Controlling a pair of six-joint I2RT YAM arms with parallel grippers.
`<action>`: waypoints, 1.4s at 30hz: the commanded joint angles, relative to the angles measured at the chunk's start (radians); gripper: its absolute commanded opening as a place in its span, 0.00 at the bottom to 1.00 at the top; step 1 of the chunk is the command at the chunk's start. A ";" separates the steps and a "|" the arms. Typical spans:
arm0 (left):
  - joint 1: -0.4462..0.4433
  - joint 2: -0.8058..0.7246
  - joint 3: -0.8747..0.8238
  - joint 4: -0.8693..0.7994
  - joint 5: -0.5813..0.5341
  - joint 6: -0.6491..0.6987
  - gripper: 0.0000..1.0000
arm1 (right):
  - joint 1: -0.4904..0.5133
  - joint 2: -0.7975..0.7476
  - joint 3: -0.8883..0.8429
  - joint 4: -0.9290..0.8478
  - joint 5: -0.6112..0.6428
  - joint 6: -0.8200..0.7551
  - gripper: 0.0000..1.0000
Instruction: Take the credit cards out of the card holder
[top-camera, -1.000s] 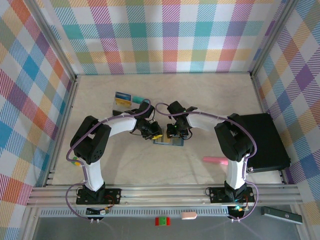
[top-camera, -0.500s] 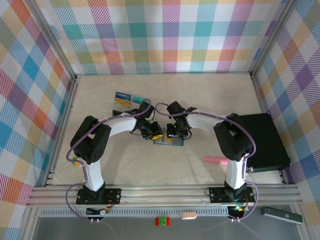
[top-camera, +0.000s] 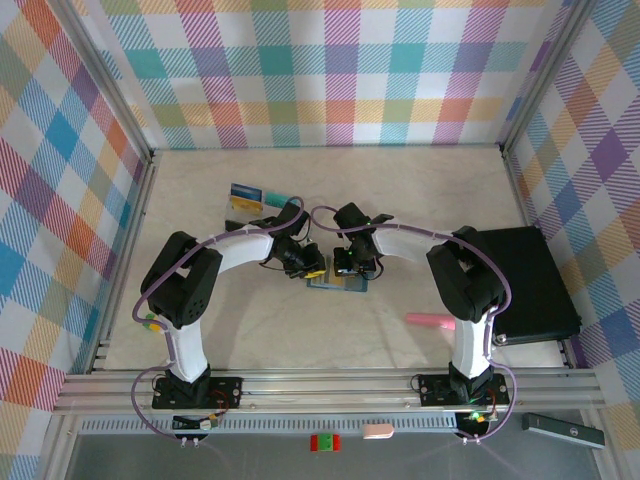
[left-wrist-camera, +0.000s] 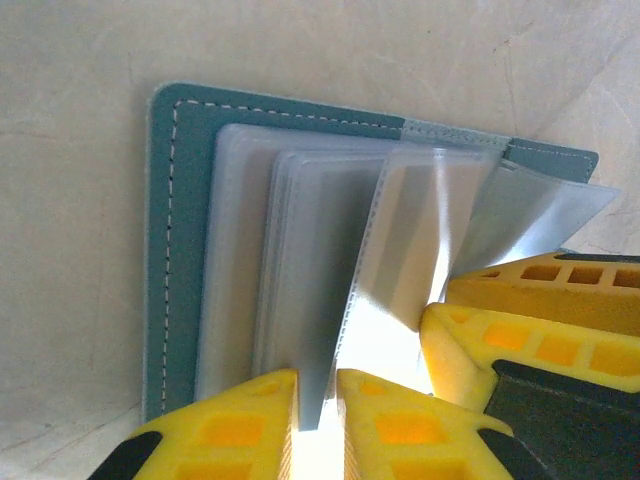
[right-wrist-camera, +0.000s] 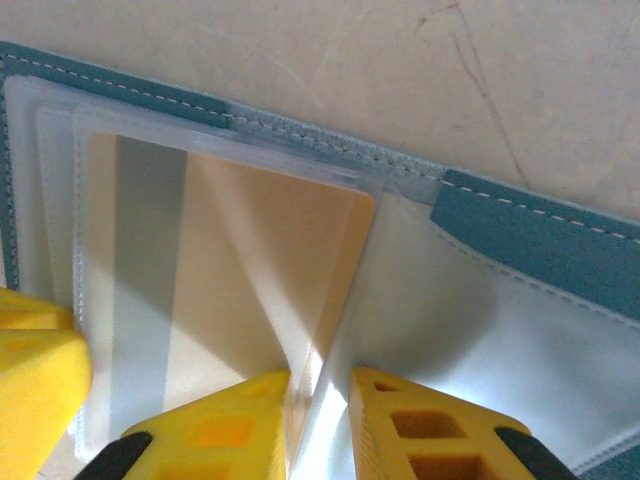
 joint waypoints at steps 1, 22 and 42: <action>-0.018 -0.020 0.011 -0.021 0.047 0.021 0.17 | -0.008 0.061 -0.043 -0.011 0.024 0.002 0.21; -0.015 -0.047 0.031 -0.098 -0.027 0.067 0.04 | -0.040 -0.091 -0.063 0.036 -0.018 0.035 0.24; -0.030 -0.048 0.034 0.032 0.114 -0.003 0.31 | -0.140 -0.351 -0.223 0.202 -0.009 0.131 0.30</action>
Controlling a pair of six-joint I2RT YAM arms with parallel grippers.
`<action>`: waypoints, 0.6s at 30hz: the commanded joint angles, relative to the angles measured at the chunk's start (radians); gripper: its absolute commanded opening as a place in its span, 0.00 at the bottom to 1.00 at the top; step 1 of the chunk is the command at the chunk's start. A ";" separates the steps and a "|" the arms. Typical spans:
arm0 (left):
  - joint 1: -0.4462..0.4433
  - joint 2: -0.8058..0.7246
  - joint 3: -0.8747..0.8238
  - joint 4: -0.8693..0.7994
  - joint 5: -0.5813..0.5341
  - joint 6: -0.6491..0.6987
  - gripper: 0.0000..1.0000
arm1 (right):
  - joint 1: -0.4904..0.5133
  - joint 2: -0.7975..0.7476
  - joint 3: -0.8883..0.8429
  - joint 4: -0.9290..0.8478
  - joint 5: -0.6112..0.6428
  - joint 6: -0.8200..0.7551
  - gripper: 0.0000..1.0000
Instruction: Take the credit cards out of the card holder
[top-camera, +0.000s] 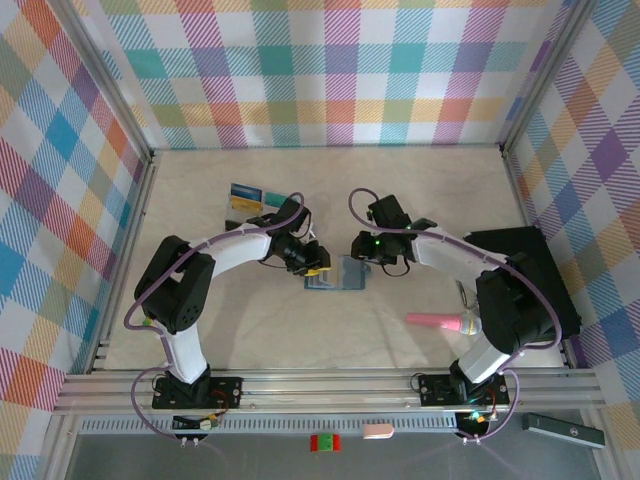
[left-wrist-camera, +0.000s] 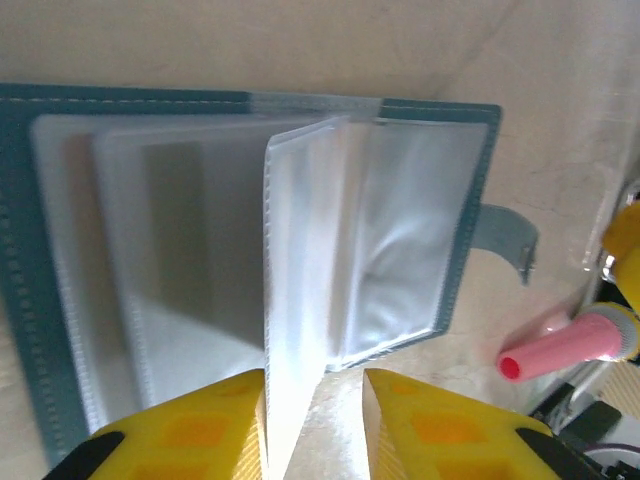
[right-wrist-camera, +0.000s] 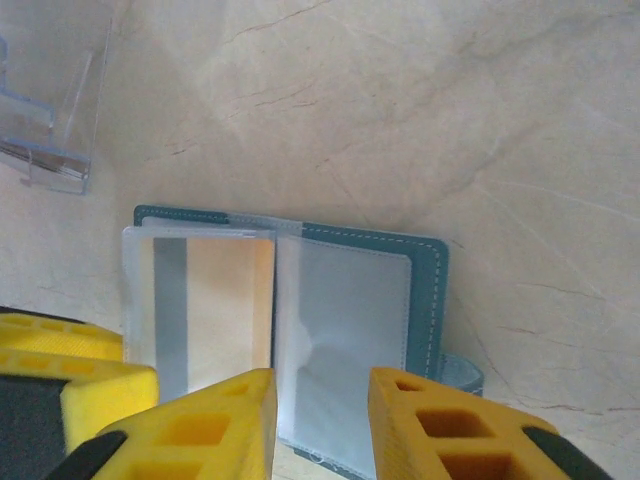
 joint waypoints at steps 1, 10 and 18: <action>-0.020 0.003 0.018 0.053 0.063 -0.029 0.32 | -0.015 -0.042 -0.017 0.030 0.001 0.023 0.30; -0.032 0.017 0.014 0.162 0.126 -0.085 0.36 | -0.035 -0.070 -0.041 0.044 0.001 0.034 0.30; -0.054 0.057 0.029 0.210 0.125 -0.140 0.38 | -0.051 -0.095 -0.065 0.058 0.015 0.051 0.30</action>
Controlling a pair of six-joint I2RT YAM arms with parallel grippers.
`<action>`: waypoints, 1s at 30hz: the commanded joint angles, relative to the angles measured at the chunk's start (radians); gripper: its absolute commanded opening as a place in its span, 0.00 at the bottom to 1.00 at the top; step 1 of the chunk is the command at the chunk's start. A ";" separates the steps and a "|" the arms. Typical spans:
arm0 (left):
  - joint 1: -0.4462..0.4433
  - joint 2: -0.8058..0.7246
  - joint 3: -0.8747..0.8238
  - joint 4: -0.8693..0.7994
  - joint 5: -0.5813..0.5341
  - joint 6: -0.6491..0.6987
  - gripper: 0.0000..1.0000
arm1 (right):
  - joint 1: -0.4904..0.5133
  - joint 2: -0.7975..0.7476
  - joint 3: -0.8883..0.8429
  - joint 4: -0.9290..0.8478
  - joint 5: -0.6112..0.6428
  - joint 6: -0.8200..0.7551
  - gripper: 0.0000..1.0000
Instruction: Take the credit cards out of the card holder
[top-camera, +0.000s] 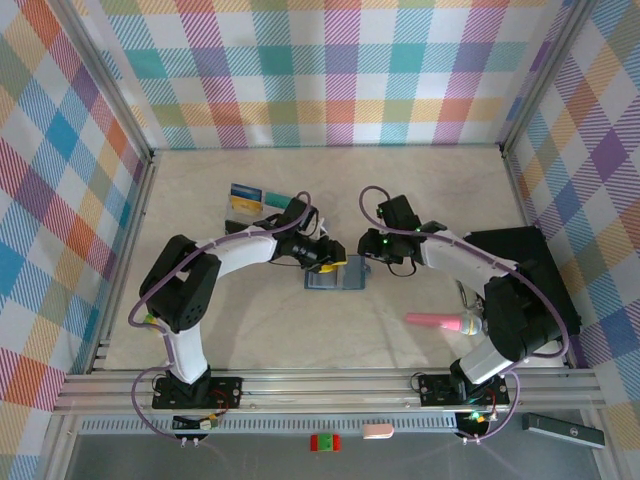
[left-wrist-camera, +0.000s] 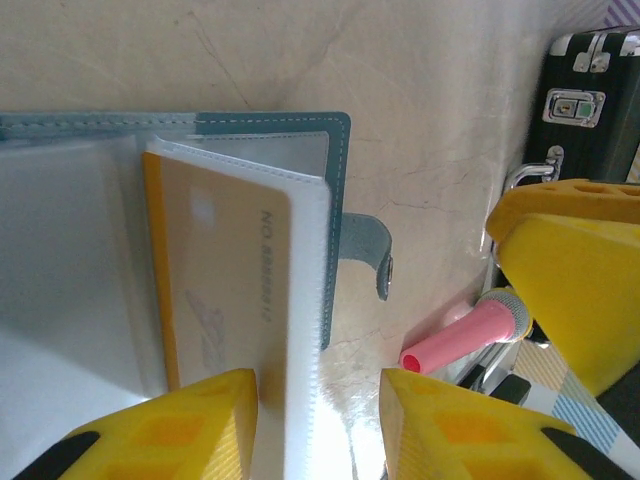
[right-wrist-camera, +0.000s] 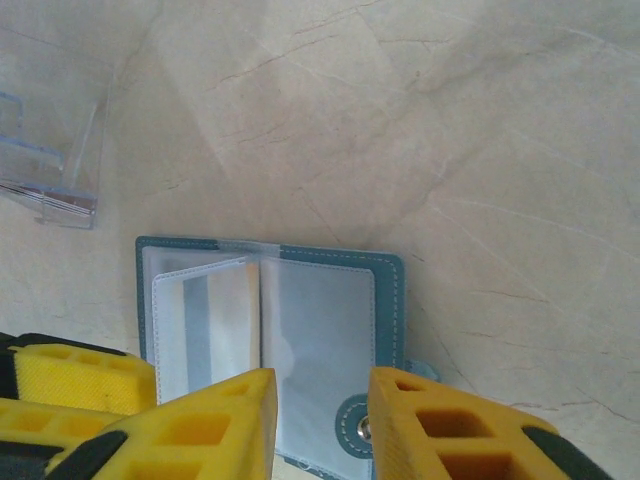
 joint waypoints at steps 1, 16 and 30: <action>-0.019 0.032 0.032 0.029 0.022 -0.034 0.38 | -0.011 -0.040 -0.014 0.020 0.009 0.020 0.30; -0.010 0.003 0.044 -0.088 -0.131 0.011 0.43 | -0.021 -0.043 -0.011 0.030 -0.038 -0.012 0.28; -0.007 0.090 0.111 -0.168 -0.150 -0.001 0.30 | -0.018 0.142 0.116 -0.061 -0.148 -0.097 0.26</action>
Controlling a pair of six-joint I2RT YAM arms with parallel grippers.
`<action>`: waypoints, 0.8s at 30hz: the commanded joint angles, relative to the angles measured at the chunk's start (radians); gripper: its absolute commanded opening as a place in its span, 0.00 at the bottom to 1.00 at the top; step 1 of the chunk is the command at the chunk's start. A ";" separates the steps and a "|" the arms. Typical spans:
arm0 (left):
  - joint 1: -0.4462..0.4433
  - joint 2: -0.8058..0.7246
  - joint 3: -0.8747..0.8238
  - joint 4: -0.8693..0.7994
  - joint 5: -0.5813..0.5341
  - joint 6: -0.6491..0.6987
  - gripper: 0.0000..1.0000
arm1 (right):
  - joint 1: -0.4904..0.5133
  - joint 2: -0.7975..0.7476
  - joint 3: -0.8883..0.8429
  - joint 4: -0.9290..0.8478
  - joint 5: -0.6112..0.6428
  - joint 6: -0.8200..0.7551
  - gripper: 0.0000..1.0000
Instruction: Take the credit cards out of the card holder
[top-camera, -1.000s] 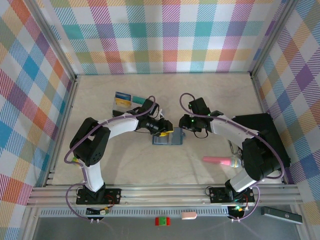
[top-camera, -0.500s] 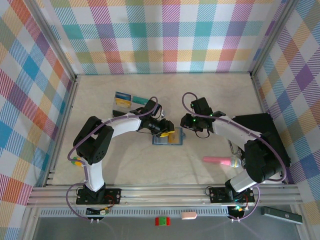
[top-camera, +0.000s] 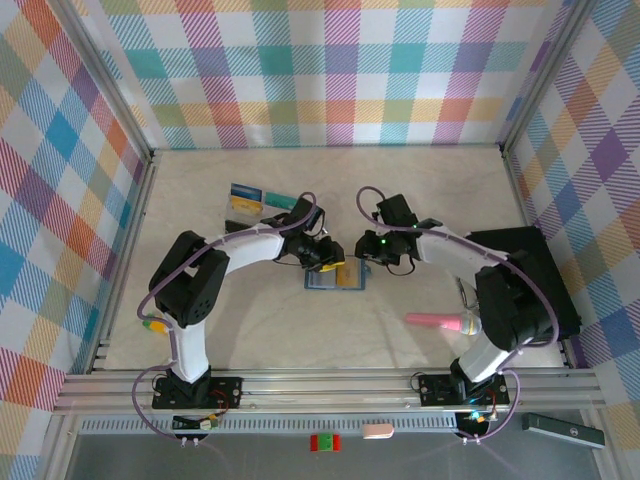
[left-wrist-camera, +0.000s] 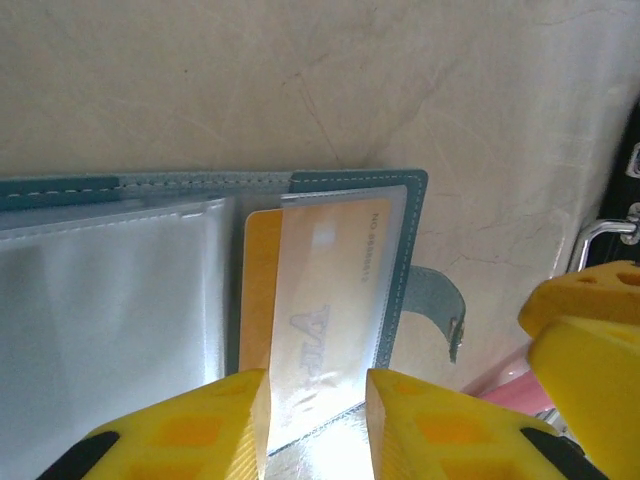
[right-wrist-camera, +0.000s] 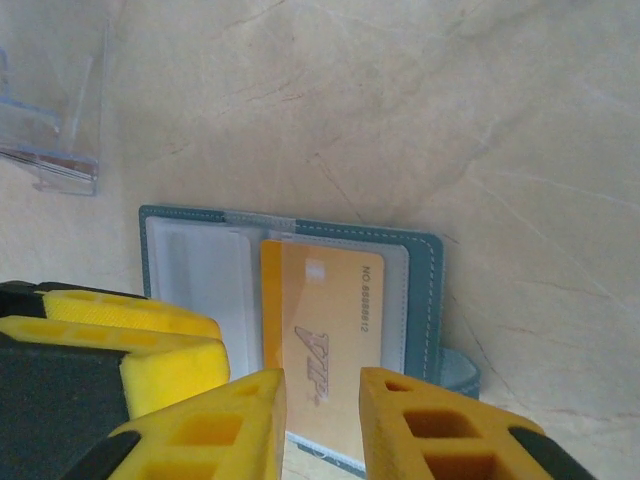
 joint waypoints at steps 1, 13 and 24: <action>0.007 0.039 0.052 -0.096 -0.013 0.016 0.30 | -0.002 0.072 0.092 -0.064 -0.034 -0.076 0.26; 0.015 0.068 0.056 -0.100 -0.014 0.015 0.29 | -0.003 0.210 0.165 -0.125 -0.069 -0.128 0.27; 0.023 0.082 0.033 -0.092 -0.013 0.015 0.29 | -0.003 0.263 0.157 -0.126 -0.092 -0.128 0.28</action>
